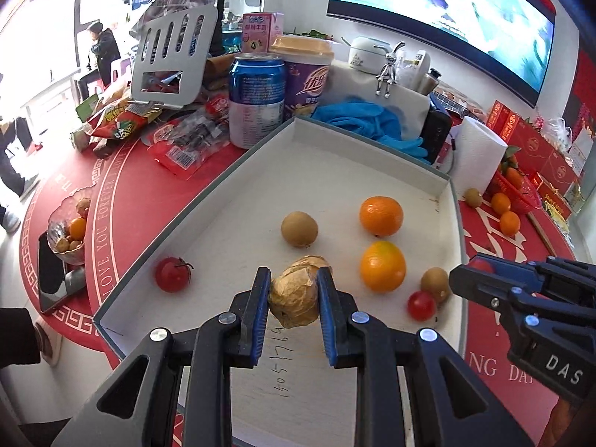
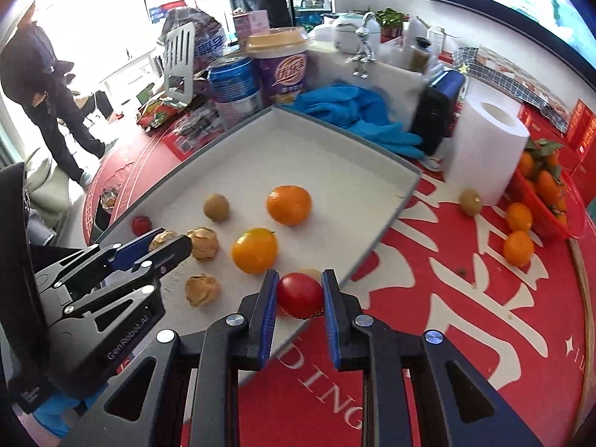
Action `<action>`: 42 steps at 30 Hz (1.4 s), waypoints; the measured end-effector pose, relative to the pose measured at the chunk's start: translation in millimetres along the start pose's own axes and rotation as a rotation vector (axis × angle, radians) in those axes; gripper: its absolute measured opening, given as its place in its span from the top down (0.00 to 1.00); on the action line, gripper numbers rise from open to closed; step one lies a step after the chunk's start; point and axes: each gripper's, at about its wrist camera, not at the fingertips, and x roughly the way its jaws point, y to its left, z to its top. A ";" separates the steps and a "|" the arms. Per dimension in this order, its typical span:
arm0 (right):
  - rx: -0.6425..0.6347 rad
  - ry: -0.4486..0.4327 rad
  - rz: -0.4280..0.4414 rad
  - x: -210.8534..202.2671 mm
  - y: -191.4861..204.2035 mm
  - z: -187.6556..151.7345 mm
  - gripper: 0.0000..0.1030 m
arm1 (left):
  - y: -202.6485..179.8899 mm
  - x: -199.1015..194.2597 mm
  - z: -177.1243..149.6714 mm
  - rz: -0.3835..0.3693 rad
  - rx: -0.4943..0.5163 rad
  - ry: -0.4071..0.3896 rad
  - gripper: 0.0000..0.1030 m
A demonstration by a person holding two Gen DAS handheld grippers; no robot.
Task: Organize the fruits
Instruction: 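Lower the husked fruit and tomato into the white tray and open both grippers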
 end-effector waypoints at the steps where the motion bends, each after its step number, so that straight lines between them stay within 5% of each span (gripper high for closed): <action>1: -0.003 0.003 0.001 1.5 1.3 0.1 0.76 | 0.5 0.9 -0.1 0.001 -0.001 0.001 0.74; 38: -0.026 0.047 0.004 29.1 15.3 13.7 0.76 | -0.1 21.6 -2.3 0.010 0.004 0.050 0.73; 40: -0.025 0.044 0.009 29.8 15.7 15.4 0.76 | -1.7 20.3 -2.4 0.020 0.012 0.043 0.70; 42: -0.027 0.039 0.010 29.6 16.0 18.2 0.76 | -2.9 19.0 -2.2 0.020 0.016 0.038 0.55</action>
